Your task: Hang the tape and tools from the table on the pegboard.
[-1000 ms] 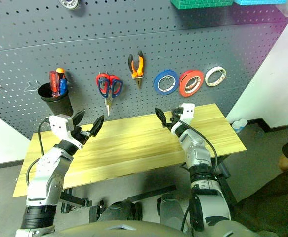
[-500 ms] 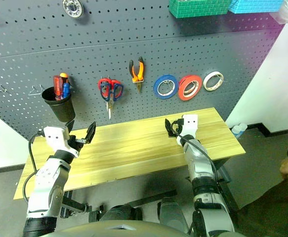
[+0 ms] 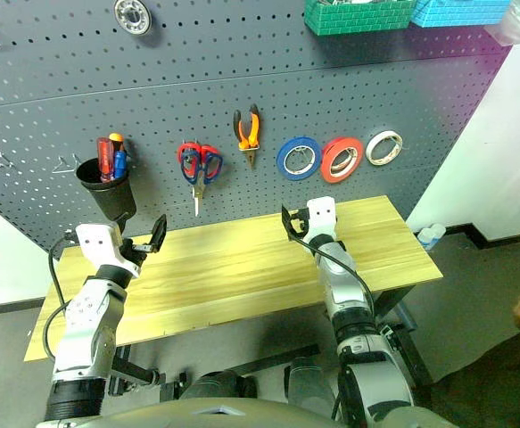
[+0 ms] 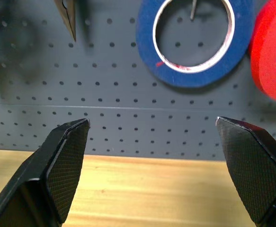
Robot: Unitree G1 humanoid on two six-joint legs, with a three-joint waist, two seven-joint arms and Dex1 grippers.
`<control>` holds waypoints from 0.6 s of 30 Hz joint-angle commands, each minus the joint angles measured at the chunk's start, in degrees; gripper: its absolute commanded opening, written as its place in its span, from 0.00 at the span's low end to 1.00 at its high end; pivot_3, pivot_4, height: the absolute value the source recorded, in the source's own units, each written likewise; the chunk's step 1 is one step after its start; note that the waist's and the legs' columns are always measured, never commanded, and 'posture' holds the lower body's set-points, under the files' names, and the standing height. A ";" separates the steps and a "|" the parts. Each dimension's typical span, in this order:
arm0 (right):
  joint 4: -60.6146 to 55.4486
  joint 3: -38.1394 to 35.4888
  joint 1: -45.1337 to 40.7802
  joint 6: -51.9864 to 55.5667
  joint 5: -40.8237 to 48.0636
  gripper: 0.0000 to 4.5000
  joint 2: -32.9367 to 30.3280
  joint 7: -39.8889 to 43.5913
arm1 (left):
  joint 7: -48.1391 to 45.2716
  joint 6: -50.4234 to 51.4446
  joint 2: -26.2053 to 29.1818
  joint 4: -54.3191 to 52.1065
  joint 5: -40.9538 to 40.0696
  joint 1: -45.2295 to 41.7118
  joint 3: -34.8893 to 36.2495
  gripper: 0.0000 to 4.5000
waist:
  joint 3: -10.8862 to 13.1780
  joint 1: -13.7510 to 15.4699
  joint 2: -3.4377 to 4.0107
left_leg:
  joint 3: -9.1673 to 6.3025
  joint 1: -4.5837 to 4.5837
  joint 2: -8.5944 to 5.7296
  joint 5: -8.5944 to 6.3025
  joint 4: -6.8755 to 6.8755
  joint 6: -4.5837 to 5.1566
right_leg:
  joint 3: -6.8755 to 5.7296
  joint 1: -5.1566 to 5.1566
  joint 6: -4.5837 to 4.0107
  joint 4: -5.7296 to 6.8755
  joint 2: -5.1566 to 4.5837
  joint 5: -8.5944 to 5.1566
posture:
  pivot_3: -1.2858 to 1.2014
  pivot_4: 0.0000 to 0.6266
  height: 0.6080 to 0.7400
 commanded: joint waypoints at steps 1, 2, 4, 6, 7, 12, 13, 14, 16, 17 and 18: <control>1.32 0.17 -2.35 -2.74 -0.62 1.00 0.09 -0.18 | -0.44 -2.07 0.60 0.63 0.27 -2.26 0.29 0.99 | -0.01 -0.02 -0.01 | 0.00 0.02 0.00 0.00 0.00 0.00 | 0.00 0.01 0.00 0.01 0.00 0.00 | 0.44 0.00 0.92; 1.60 0.17 -2.60 -3.34 -0.64 1.00 0.02 0.01 | -0.70 -2.27 0.70 0.90 0.28 -2.61 0.19 0.99 | -0.01 -0.04 -0.01 | -0.01 0.04 0.00 0.00 0.00 0.00 | 0.00 0.03 0.00 0.02 0.00 0.00 | 0.44 0.00 0.92; 1.88 0.18 -3.07 -4.06 -0.59 1.00 -0.22 0.55 | -1.04 -2.40 0.81 1.11 0.32 -3.06 0.02 0.99 | -0.01 -0.28 -0.01 | -0.01 0.08 0.00 0.00 0.00 0.00 | 0.00 0.07 -0.01 0.03 0.00 -0.01 | 0.44 0.00 0.92; 2.51 0.41 -3.47 -4.69 -1.21 1.00 -0.46 0.30 | -1.14 -2.45 0.90 1.51 0.59 -3.40 -0.13 0.99 | -0.01 -0.61 -0.02 | -0.01 0.07 0.00 0.00 -0.01 0.00 | 0.00 0.08 -0.02 0.02 0.00 -0.02 | 0.43 0.00 0.92; 2.80 0.33 -3.64 -4.80 -1.36 1.00 -0.50 -0.02 | -1.14 -2.40 0.95 1.59 0.62 -3.56 -0.16 0.99 | -0.01 -0.99 -0.01 | -0.01 0.07 0.00 0.00 -0.01 0.00 | 0.01 0.08 -0.01 0.02 0.00 -0.02 | 0.43 0.00 0.92; 3.92 -0.35 -3.95 -5.71 -0.72 1.00 -0.49 0.16 | -0.78 -2.86 0.88 2.58 0.59 -4.81 0.15 0.99 | -0.02 -1.66 -0.03 | -0.02 0.09 0.00 0.00 0.00 0.00 | 0.01 0.10 0.01 0.03 0.00 -0.01 | 0.43 0.00 0.92; 4.25 -0.37 -4.20 -5.85 -0.95 1.00 -0.59 -0.15 | -0.70 -2.90 0.78 2.79 0.65 -5.07 0.06 0.99 | -0.02 -1.78 -0.03 | -0.02 0.09 0.00 0.00 -0.01 0.00 | 0.00 0.10 0.01 0.03 0.00 -0.01 | 0.42 0.00 0.92; 4.41 -0.21 -4.45 -6.40 -1.21 1.00 -0.75 -0.08 | -0.62 -3.16 0.67 3.02 0.82 -5.31 -0.12 0.99 | -0.02 -1.88 -0.03 | -0.02 0.09 0.00 0.00 -0.01 0.00 | 0.01 0.10 0.01 0.02 0.00 -0.01 | 0.42 0.00 0.92; 4.80 -0.31 -5.01 -7.07 -1.07 1.00 -0.78 0.02 | -0.40 -3.55 0.40 3.53 0.97 -5.75 -0.29 0.99 | -0.02 -2.40 -0.03 | -0.02 0.09 0.00 0.00 -0.01 0.00 | 0.01 0.11 0.01 0.02 0.00 -0.01 | 0.42 0.00 0.92; 5.13 -0.51 -5.32 -7.10 -0.83 1.00 -0.75 0.01 | -0.22 -3.50 0.30 3.76 1.00 -5.98 -0.29 0.99 | -0.02 -2.69 -0.03 | -0.02 0.09 0.00 0.00 -0.01 0.00 | 0.01 0.15 0.02 0.02 0.00 -0.01 | 0.42 0.00 0.92; 5.49 -0.53 -5.55 -7.21 -1.04 1.00 -0.88 -0.36 | -0.05 -3.62 0.25 3.89 1.13 -6.11 -0.29 0.99 | -0.02 -2.98 -0.04 | -0.02 0.09 0.00 0.00 -0.01 0.00 | 0.01 0.15 0.02 0.02 0.00 -0.01 | 0.42 0.00 0.92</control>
